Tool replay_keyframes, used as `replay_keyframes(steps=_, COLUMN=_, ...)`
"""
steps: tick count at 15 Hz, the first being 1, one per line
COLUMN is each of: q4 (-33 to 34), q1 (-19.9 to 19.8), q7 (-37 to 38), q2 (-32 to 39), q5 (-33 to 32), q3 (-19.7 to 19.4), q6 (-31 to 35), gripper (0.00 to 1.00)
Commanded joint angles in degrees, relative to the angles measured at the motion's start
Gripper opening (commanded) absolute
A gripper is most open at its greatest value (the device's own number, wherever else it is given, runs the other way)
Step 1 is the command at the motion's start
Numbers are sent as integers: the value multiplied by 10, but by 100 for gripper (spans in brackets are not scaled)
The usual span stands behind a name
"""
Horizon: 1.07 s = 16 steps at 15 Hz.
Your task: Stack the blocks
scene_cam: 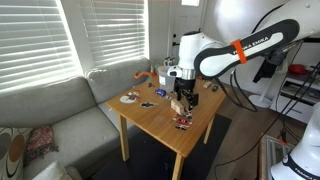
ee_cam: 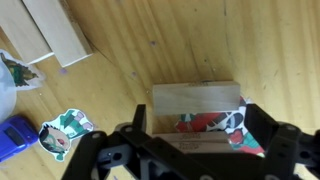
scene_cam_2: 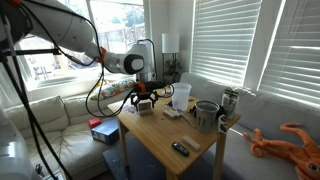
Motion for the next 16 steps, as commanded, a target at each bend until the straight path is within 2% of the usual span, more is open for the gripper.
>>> replay_keyframes(steps=1, q4=-21, q1=0, q7=-15, q2=-11, q5=-1, q3=-5, q6=27, gripper=100)
replay_keyframes(steps=9, q4=-28, q1=-1, q7=-16, q2=-10, q5=5, q3=-7, q6=28, gripper=100)
replay_keyframes(steps=14, q4=-30, q1=-1, q7=-17, q2=-9, q5=5, q3=-9, q6=23, gripper=96)
replay_keyframes(steps=15, q4=-31, q1=-1, q7=-17, q2=-10, q5=6, q3=-9, q6=24, gripper=74)
replay_keyframes(steps=16, q4=-32, q1=-2, q7=-14, q2=-12, q5=5, q3=-9, q6=25, gripper=71)
